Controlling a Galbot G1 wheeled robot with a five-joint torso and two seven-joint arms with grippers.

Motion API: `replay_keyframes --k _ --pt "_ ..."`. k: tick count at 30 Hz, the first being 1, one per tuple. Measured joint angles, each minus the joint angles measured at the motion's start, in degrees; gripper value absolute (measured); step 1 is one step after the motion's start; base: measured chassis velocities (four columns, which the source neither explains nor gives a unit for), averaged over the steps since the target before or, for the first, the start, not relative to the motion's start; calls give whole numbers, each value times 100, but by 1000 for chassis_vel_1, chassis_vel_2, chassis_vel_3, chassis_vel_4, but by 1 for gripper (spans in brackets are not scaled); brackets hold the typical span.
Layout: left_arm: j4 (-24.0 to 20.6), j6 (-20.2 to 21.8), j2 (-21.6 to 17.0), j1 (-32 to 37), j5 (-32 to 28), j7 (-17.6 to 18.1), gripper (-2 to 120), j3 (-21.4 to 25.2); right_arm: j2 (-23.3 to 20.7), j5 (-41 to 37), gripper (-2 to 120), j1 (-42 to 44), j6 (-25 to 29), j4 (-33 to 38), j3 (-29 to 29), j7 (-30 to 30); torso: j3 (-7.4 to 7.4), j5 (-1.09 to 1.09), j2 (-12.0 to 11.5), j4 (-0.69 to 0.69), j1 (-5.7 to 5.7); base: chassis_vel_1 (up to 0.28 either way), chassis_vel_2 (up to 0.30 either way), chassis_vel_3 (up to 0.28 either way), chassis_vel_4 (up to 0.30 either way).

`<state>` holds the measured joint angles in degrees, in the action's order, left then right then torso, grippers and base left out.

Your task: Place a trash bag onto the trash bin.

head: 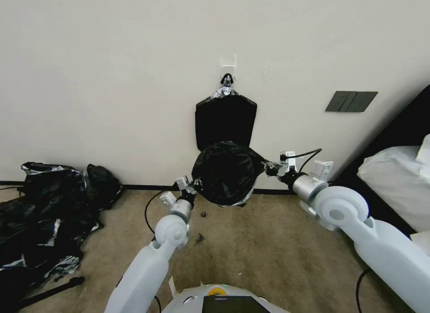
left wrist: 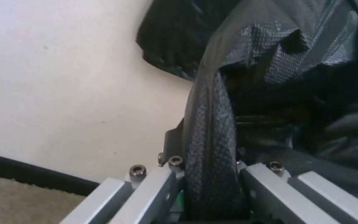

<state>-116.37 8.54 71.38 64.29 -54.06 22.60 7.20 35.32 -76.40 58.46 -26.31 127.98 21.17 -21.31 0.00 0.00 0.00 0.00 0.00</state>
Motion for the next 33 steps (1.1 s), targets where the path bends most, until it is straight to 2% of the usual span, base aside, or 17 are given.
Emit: replay_keyframes --k 7,10,17,19,20,23,24,26,28,30,32,33 --pt "-160 138 -17 83 -212 -45 0 -2 169 337 0 35 37 -324 -146 426 0 -1 0 -1 0 0 0 0 0" --pt "-218 171 -20 97 -250 -31 0 -16 198 704 0 106 102 -476 -173 688 0 0 0 0 0 0 0 0 0" --pt "-241 188 -4 64 -260 0 0 -28 239 981 2 259 119 -350 -137 647 0 0 0 0 0 0 0 0 0" --pt "-240 189 27 48 -256 74 0 -21 243 981 14 410 125 -241 -22 592 0 0 0 -2 0 0 0 0 0" --pt "-240 189 27 48 -256 74 0 -21 243 981 14 410 125 -241 -22 592 0 0 0 -2 0 0 0 0 0" --pt "-212 204 63 11 -317 212 0 19 251 939 26 783 129 -52 235 589 0 1 0 1 0 0 0 0 0" --pt "-212 204 63 11 -317 212 0 19 251 939 26 783 129 -52 235 589 0 1 0 1 0 0 0 0 0" --pt "-200 218 80 0 -415 280 0 53 335 937 38 1055 145 42 382 588 0 -1 0 0 0 0 0 0 0" --pt "-200 223 82 0 -451 290 0 54 362 934 41 1102 163 50 410 587 0 -1 0 1 0 0 0 0 0" --pt "-217 236 84 1 -518 301 0 54 414 880 53 1160 212 19 491 600 0 0 0 -1 0 0 0 0 0" --pt "-219 239 82 1 -521 303 0 54 416 863 55 1163 219 10 506 608 0 0 0 -1 0 0 0 0 0" --pt "-219 250 74 -2 -524 315 0 54 418 793 62 1190 235 -11 578 639 0 0 0 -1 0 0 0 0 0"
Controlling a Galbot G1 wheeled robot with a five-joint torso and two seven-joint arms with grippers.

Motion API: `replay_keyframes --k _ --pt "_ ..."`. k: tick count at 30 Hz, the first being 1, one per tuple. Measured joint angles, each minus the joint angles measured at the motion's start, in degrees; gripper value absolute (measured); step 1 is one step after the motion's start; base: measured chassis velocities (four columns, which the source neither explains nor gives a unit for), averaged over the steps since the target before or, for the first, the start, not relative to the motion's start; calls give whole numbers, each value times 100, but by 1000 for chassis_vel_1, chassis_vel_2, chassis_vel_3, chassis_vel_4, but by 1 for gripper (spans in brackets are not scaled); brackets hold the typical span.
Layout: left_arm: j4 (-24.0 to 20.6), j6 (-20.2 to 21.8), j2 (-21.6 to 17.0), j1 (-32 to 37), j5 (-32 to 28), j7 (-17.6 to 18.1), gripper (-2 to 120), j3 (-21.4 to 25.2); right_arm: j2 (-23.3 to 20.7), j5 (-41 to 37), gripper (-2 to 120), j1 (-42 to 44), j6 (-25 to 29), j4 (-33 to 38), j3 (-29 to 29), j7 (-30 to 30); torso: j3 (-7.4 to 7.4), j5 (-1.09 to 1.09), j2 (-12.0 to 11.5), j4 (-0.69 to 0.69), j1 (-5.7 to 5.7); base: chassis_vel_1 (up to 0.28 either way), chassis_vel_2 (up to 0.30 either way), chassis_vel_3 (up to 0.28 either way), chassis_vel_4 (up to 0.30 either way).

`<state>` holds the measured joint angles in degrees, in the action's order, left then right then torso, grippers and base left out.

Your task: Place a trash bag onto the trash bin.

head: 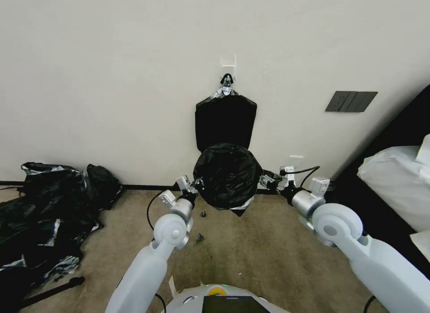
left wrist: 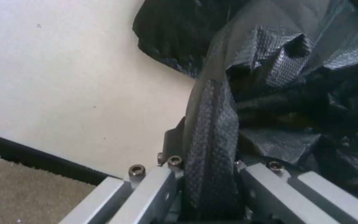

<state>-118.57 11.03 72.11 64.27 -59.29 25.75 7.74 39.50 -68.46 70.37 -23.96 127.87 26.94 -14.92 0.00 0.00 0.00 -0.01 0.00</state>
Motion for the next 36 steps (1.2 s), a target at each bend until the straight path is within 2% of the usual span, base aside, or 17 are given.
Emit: replay_keyframes --k 2,5,7,8,10,15,18,20,24,25,26,28,31,32,34,36 --pt "1 1 -1 -1 1 1 0 0 0 -11 62 6 2 0 13 4 0 0 0 0 0 0 0 0 0" --pt "78 3 -20 -14 31 -2 0 5 1 -200 82 192 51 98 332 88 0 0 0 1 0 0 0 0 0" --pt "105 3 -20 -17 47 -4 0 8 -1 -224 85 237 68 136 417 92 0 0 0 1 0 0 0 0 0" --pt "148 0 -18 -22 96 -7 0 8 -4 -258 92 287 90 190 536 92 0 0 0 2 0 0 0 0 0" --pt "202 -11 -8 -35 218 -7 0 -10 -8 -299 97 332 111 271 699 83 0 0 0 1 0 0 0 0 0" --pt "283 -49 12 -71 561 -2 0 -88 -41 -312 100 337 138 414 926 62 0 0 0 2 0 0 0 0 0" --pt "344 -118 29 -105 1223 109 0 -231 -88 -291 100 159 115 783 922 -110 0 1 0 2 0 0 0 0 0" --pt "344 -125 33 -112 1333 148 0 -267 -98 -288 100 105 104 873 866 -169 0 1 0 1 0 0 0 0 0" --pt "240 -134 47 -139 2071 480 0 -539 -115 -152 99 -240 -255 1448 311 -480 0 1 0 1 0 0 0 0 0" --pt "240 -134 47 -139 2071 480 0 -539 -115 -152 99 -240 -255 1448 311 -480 0 1 0 1 0 0 0 0 0" --pt "216 -124 48 -140 2296 592 0 -618 -105 -124 98 -350 -398 1542 20 -706 0 2 0 2 0 0 0 0 0" --pt "211 -122 46 -139 2443 642 0 -670 -86 -101 93 -426 -460 1560 -198 -854 0 1 0 1 0 0 0 0 0" --pt "193 -122 49 -129 2692 781 0 -870 128 85 80 -839 -548 1507 -1268 -1281 0 0 0 3 0 0 0 0 0" --pt "193 -122 49 -129 2692 781 0 -870 128 85 80 -839 -548 1507 -1268 -1281 0 0 0 3 0 0 0 0 0" --pt "221 -197 56 -123 2998 785 0 -982 468 51 69 -1291 -562 1294 -2038 -1831 0 2 0 1 0 0 0 0 0" --pt "233 -232 55 -122 3088 783 0 -1015 604 -20 65 -1446 -562 1218 -2254 -2070 0 -2 -1 0 0 0 0 0 0"
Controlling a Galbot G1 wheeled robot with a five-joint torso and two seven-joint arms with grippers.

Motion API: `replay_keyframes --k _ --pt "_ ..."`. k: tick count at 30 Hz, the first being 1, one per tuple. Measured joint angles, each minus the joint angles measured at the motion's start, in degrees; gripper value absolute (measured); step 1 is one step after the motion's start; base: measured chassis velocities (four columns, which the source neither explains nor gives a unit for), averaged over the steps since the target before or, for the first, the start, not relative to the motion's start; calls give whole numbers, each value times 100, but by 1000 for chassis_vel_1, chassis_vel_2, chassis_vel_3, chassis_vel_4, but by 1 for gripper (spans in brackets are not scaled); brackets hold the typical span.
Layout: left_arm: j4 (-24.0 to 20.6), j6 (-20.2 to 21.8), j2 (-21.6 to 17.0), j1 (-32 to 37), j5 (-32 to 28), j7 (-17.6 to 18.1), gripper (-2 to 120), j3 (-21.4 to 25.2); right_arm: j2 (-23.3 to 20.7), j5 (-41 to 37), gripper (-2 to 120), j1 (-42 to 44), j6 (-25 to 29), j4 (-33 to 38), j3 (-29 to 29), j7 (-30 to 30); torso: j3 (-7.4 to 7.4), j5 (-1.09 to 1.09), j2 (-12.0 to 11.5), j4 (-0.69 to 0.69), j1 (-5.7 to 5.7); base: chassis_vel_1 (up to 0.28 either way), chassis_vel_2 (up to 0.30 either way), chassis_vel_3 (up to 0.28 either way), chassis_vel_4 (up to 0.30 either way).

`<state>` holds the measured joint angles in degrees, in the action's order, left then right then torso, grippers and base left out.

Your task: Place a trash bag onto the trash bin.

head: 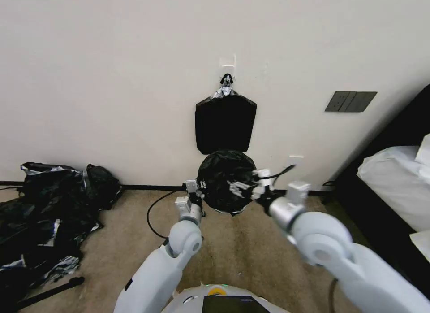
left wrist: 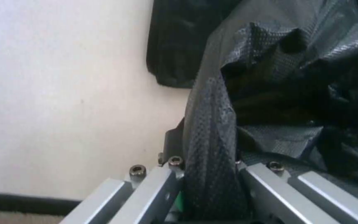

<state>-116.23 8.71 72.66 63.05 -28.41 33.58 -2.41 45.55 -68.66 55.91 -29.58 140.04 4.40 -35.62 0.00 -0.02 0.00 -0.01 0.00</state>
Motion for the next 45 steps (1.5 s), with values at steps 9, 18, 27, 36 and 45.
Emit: replay_keyframes --k 9,18,27,36,45 --pt "4 -234 -16 119 665 -65 0 -131 798 -313 30 -1002 36 -766 -1178 -1486 0 3 0 1 0 0 0 0 0" --pt "31 -396 40 197 1026 -167 0 -162 1196 -303 0 -1376 245 -1446 -1569 -2019 0 3 0 1 0 0 0 0 0" --pt "4 -469 126 233 1191 -212 0 -263 1491 -268 0 -1618 400 -1977 -1935 -2337 0 2 0 1 0 0 0 0 0" --pt "-87 -540 148 369 1311 -258 0 -293 1666 -208 0 -1752 469 -2404 -1892 -2360 0 2 0 1 0 0 0 0 0" --pt "-169 -627 146 504 1438 -345 0 -309 1731 -264 0 -1736 529 -2619 -1828 -2360 0 2 0 1 0 0 0 0 0"
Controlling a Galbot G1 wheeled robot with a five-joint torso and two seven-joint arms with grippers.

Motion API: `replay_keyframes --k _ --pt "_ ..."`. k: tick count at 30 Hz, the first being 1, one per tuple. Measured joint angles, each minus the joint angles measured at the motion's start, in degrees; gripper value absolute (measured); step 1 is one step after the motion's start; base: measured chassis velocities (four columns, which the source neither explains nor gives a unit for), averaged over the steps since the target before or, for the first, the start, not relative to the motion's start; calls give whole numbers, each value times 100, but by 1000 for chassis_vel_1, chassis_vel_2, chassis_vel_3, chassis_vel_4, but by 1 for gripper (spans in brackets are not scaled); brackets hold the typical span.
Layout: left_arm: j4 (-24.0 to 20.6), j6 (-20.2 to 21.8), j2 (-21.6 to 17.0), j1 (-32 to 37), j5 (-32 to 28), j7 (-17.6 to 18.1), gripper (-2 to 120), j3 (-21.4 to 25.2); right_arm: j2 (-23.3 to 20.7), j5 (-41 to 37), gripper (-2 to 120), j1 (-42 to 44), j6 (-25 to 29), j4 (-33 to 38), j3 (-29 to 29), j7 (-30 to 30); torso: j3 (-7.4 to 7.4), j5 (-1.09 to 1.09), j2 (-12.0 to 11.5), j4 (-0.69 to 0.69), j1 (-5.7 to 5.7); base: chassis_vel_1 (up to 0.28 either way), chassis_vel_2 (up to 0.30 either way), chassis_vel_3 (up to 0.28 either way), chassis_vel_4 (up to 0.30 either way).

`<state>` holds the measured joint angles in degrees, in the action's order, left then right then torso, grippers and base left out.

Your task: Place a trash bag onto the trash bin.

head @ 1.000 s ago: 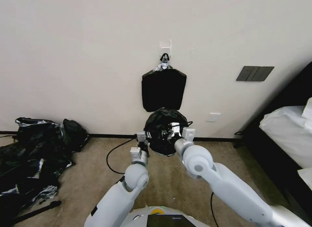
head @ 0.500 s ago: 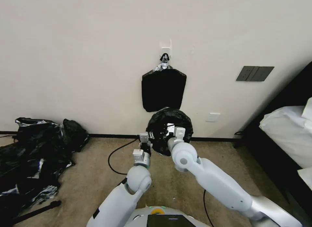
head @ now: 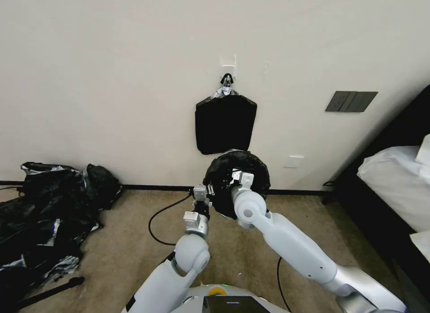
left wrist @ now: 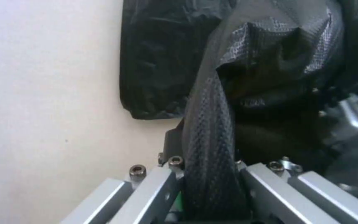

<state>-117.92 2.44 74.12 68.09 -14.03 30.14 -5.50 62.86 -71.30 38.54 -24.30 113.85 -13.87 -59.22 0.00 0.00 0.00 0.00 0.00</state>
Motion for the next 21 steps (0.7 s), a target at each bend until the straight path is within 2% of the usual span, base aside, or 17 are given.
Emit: replay_keyframes --k 21 --pt "-202 -104 22 245 245 -91 0 -224 196 -134 0 5 165 -436 223 -11 0 0 0 0 0 0 0 0 0"
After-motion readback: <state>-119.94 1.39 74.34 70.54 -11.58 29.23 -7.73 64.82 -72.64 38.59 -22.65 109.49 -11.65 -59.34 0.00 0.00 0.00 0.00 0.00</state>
